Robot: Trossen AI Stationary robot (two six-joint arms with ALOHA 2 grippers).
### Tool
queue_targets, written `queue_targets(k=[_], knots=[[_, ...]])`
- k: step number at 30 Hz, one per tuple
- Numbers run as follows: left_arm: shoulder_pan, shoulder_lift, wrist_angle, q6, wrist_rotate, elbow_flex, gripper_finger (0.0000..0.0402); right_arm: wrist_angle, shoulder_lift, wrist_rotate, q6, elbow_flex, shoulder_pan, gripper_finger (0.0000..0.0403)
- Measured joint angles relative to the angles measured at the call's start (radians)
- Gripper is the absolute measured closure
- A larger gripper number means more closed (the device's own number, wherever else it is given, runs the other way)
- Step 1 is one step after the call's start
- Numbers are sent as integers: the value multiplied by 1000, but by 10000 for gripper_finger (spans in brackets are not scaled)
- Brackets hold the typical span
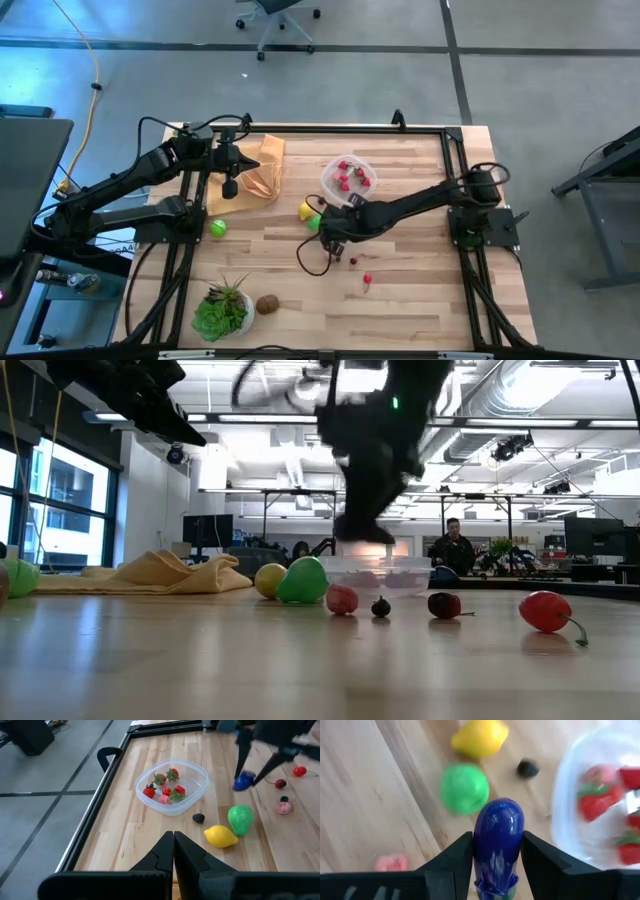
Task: Pick and placing Produce into tupperware
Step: Put the purple eggplant into the transparent container
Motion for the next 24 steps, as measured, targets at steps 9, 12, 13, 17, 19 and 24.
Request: queue_targets(k=[9,12,13,17,19,24], knots=[[0,0,0,0,0,0,399,-235,-45,144,-39,203,-61,263],[0,0,0,0,0,0,399,-264,-45,140,-73,241,-121,263],[0,0,0,0,0,0,399,-278,-45,132,-76,243,-146,263],[0,0,0,0,0,0,399,-305,-45,50,-90,216,-262,263],[0,0,0,0,0,0,399,-310,-42,-9,-93,182,-324,263],[0,0,0,0,0,0,399,-215,-43,-141,-121,94,-443,263]])
